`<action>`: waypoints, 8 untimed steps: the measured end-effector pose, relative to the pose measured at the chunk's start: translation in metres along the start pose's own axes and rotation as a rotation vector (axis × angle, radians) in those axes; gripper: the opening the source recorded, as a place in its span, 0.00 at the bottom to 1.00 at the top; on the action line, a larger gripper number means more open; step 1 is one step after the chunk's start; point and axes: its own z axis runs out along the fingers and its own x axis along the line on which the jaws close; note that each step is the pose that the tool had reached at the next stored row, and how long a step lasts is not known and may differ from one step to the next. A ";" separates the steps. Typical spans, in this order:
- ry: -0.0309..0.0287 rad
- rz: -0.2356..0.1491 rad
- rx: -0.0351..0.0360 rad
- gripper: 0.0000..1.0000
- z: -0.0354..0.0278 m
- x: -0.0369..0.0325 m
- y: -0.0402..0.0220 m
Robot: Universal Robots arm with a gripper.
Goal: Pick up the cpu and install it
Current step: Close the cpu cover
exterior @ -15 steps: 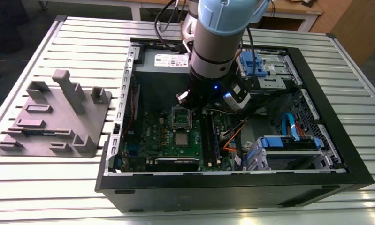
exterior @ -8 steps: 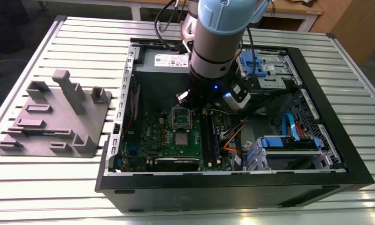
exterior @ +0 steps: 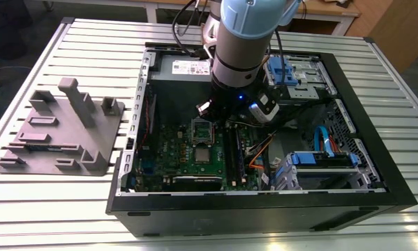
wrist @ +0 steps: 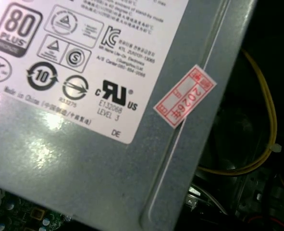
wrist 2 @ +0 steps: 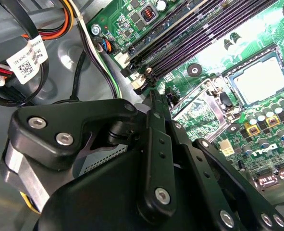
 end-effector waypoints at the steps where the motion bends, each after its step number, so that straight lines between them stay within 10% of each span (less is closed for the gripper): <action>1: 0.0000 0.000 0.0000 0.10 0.0000 0.0000 0.0000; 8: -0.0008 -0.001 0.0005 0.10 -0.0012 0.0008 0.0004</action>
